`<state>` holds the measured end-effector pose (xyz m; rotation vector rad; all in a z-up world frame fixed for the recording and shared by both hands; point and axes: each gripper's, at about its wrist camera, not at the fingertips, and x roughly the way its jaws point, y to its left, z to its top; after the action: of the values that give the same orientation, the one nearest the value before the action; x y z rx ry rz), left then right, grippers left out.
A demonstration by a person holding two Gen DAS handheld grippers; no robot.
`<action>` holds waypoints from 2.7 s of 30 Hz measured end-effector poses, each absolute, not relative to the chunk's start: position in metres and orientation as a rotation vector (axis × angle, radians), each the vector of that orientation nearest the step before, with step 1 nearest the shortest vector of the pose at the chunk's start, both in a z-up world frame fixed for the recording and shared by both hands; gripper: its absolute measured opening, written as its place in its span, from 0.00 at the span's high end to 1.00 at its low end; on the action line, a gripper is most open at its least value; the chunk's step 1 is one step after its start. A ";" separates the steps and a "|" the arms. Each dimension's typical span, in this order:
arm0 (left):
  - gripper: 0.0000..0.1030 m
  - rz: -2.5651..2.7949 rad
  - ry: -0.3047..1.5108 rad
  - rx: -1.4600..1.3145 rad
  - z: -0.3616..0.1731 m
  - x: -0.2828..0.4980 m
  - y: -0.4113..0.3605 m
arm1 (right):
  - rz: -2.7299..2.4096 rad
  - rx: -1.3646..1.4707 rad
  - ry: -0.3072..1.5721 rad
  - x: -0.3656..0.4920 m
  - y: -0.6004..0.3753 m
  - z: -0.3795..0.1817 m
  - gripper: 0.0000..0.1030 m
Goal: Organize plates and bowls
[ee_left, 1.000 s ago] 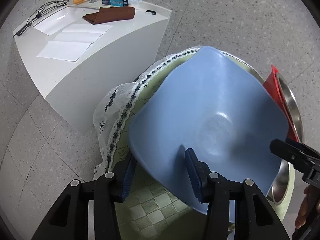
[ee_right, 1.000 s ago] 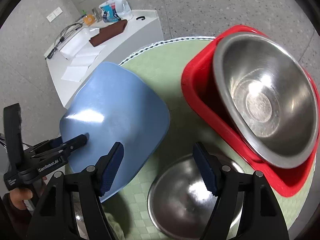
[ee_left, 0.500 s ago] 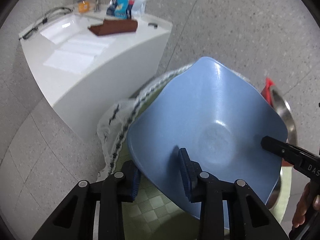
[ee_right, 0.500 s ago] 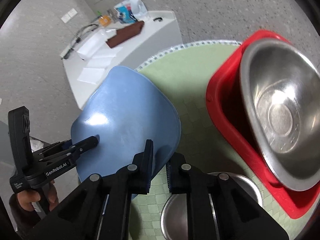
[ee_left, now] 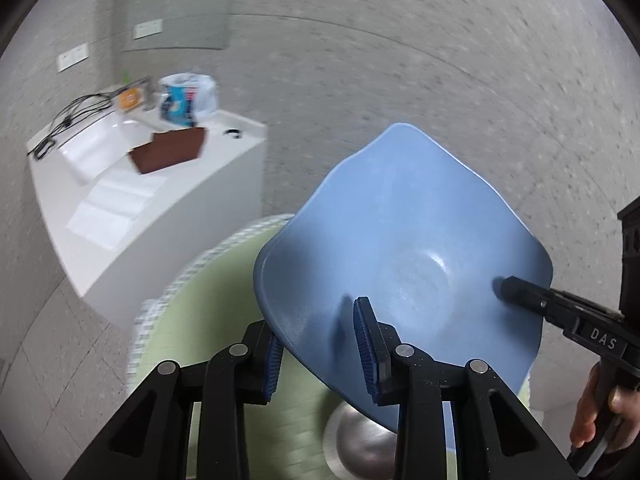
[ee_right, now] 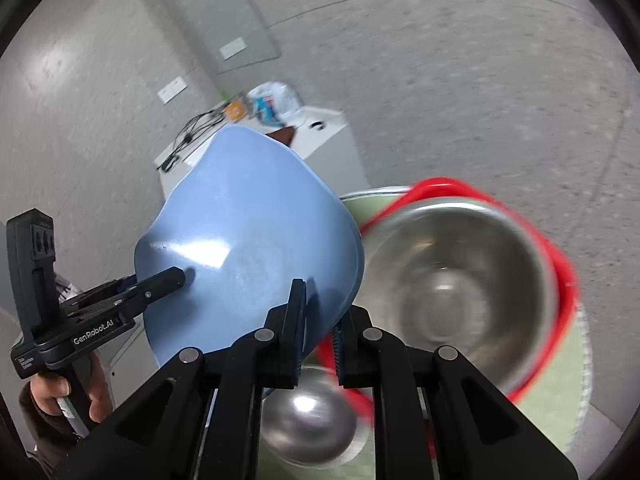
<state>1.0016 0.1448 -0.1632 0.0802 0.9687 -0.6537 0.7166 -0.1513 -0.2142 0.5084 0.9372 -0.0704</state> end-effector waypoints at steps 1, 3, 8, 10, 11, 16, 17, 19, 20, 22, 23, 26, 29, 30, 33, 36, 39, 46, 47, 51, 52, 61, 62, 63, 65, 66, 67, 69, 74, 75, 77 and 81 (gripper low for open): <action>0.72 -0.658 0.981 0.083 -0.165 1.002 0.133 | -0.088 0.500 0.940 0.712 -0.162 -0.215 0.88; 0.72 -0.662 1.012 0.098 -0.174 1.000 0.104 | -0.122 0.494 0.953 0.701 -0.186 -0.221 0.88; 0.71 -0.630 1.069 0.167 -0.205 1.000 0.046 | -0.152 0.497 1.008 0.694 -0.226 -0.247 0.88; 0.71 -0.612 1.086 0.184 -0.216 1.002 0.032 | -0.149 0.513 1.034 0.694 -0.237 -0.262 0.88; 0.71 -0.603 1.101 0.184 -0.221 1.003 0.025 | -0.147 0.522 1.044 0.695 -0.241 -0.268 0.87; 0.69 -0.555 1.136 0.207 -0.245 1.015 -0.007 | -0.130 0.537 1.081 0.690 -0.255 -0.288 0.87; 0.69 -0.550 1.140 0.210 -0.247 1.018 -0.010 | -0.125 0.538 1.089 0.691 -0.256 -0.292 0.87; 0.69 -0.541 1.150 0.208 -0.254 1.024 -0.017 | -0.118 0.545 1.100 0.691 -0.258 -0.298 0.86; 0.69 -0.537 1.151 0.210 -0.257 1.025 -0.020 | -0.114 0.546 1.106 0.692 -0.259 -0.301 0.86; 0.68 -0.536 1.143 0.212 -0.258 1.026 -0.022 | -0.110 0.543 1.103 0.692 -0.259 -0.301 0.84; 0.68 -0.534 1.141 0.212 -0.259 1.026 -0.023 | -0.109 0.543 1.102 0.693 -0.259 -0.301 0.84; 0.49 -0.541 1.129 0.193 -0.253 1.019 -0.017 | -0.097 0.559 1.101 0.692 -0.263 -0.299 0.79; 0.36 -0.564 1.108 0.179 -0.245 1.013 -0.011 | -0.085 0.559 1.085 0.690 -0.264 -0.293 0.71; 0.30 -0.574 1.104 0.170 -0.242 1.011 -0.007 | -0.083 0.558 1.080 0.688 -0.264 -0.290 0.67; 0.22 -0.582 1.090 0.139 -0.234 1.006 0.006 | -0.108 0.542 1.067 0.683 -0.264 -0.282 0.41; 0.22 -0.595 1.079 0.114 -0.224 1.001 0.025 | -0.139 0.541 1.035 0.675 -0.267 -0.274 0.36; 0.20 -0.579 1.043 0.104 -0.205 0.993 0.060 | -0.175 0.545 1.021 0.664 -0.269 -0.267 0.36; 0.07 -0.552 0.940 0.146 -0.165 0.970 0.159 | -0.241 0.496 0.935 0.618 -0.223 -0.222 0.36; 0.07 -0.553 0.927 0.166 -0.163 0.965 0.170 | -0.234 0.496 0.925 0.610 -0.208 -0.217 0.35; 0.07 -0.621 0.891 0.247 -0.163 0.925 0.198 | -0.206 0.520 0.929 0.584 -0.147 -0.218 0.34; 0.07 -0.640 0.882 0.266 -0.165 0.915 0.204 | -0.198 0.523 0.934 0.579 -0.136 -0.220 0.34; 0.08 -0.724 0.925 0.332 -0.184 0.828 0.274 | -0.142 0.618 1.116 0.536 -0.025 -0.288 0.34; 0.08 -0.715 0.932 0.320 -0.185 0.821 0.280 | -0.135 0.631 1.131 0.534 -0.019 -0.295 0.34; 0.09 -0.703 0.934 0.312 -0.184 0.814 0.285 | -0.132 0.639 1.138 0.532 -0.015 -0.300 0.34; 0.09 -0.694 0.943 0.290 -0.184 0.799 0.292 | -0.122 0.647 1.145 0.529 -0.009 -0.306 0.34; 0.09 -0.685 0.950 0.284 -0.184 0.796 0.292 | -0.111 0.651 1.149 0.529 -0.007 -0.309 0.34; 0.09 -0.672 0.957 0.276 -0.184 0.787 0.295 | -0.101 0.653 1.153 0.528 -0.006 -0.312 0.34; 0.12 -0.648 0.962 0.265 -0.184 0.778 0.294 | -0.063 0.648 1.170 0.528 -0.004 -0.318 0.43; 0.17 -0.558 1.016 0.207 -0.193 0.755 0.294 | 0.043 0.653 1.211 0.523 -0.005 -0.334 0.68; 0.20 -0.548 1.024 0.200 -0.194 0.752 0.291 | 0.068 0.653 1.220 0.523 -0.006 -0.337 0.74; 0.30 -0.507 1.049 0.184 -0.199 0.745 0.287 | 0.109 0.658 1.229 0.522 -0.009 -0.342 0.78; 0.51 -0.482 1.115 0.162 -0.217 0.739 0.280 | 0.146 0.649 1.235 0.520 -0.012 -0.347 0.83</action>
<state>0.7393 0.2796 -0.2171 0.1615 1.1148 -0.4816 0.5200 -0.0124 -0.3469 0.6493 1.2353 0.1464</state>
